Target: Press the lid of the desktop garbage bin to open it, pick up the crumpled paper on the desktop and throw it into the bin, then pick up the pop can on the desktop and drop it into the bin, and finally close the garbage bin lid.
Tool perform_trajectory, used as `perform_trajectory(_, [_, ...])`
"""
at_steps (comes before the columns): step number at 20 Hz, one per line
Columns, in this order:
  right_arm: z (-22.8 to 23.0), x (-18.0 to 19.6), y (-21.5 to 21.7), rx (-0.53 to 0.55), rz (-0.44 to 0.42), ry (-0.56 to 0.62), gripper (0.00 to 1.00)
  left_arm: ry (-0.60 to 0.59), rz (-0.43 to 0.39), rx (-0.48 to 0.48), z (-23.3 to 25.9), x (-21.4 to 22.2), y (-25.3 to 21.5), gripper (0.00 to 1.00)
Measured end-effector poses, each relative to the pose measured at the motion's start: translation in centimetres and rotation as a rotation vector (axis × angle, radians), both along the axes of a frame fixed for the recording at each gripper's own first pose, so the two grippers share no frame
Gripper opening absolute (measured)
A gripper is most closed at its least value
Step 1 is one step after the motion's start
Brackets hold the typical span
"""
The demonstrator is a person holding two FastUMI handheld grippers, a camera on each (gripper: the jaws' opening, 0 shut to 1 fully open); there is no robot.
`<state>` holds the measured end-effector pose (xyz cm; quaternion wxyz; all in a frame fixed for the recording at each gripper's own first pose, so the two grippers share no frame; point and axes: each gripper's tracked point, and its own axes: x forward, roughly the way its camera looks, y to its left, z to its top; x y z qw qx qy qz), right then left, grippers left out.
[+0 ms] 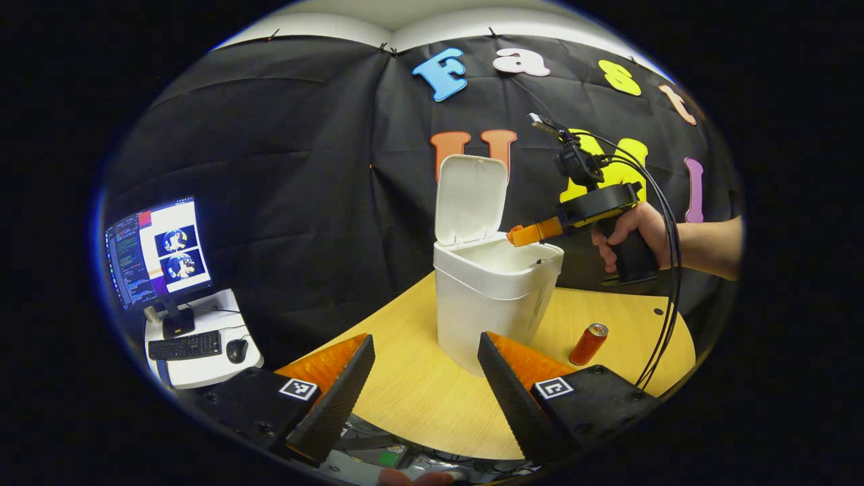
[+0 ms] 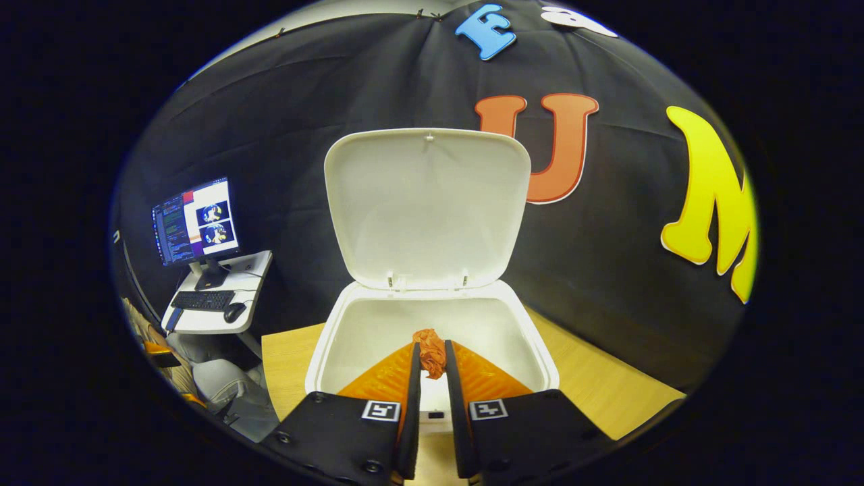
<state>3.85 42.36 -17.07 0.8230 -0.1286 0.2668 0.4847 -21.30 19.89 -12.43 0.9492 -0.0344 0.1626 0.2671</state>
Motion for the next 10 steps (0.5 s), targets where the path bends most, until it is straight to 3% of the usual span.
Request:
perform_trajectory(4, [-1.0,1.1,-0.5,-0.035,-0.034,0.005,0.39,-0.007,-0.031,-0.001,0.0,0.7,0.0,1.00])
perform_trajectory(5, [-1.0,1.2,-0.7,-0.035,-0.038,0.002,0.57,-0.006,-0.042,0.003,0.1,1.0,-0.1,1.00])
perform_trajectory(6, [-0.9,0.8,-0.5,-0.031,-0.042,0.002,0.69,-0.006,-0.053,0.009,0.1,1.2,-0.1,1.00])
perform_trajectory(7, [-0.6,0.8,-0.5,-0.022,-0.048,0.005,0.74,-0.006,-0.066,0.013,0.1,1.4,-0.2,1.00])
perform_trajectory(10, [0.5,0.6,-1.3,0.015,-0.076,0.021,0.77,-0.022,-0.121,0.012,0.1,2.7,-1.1,1.00])
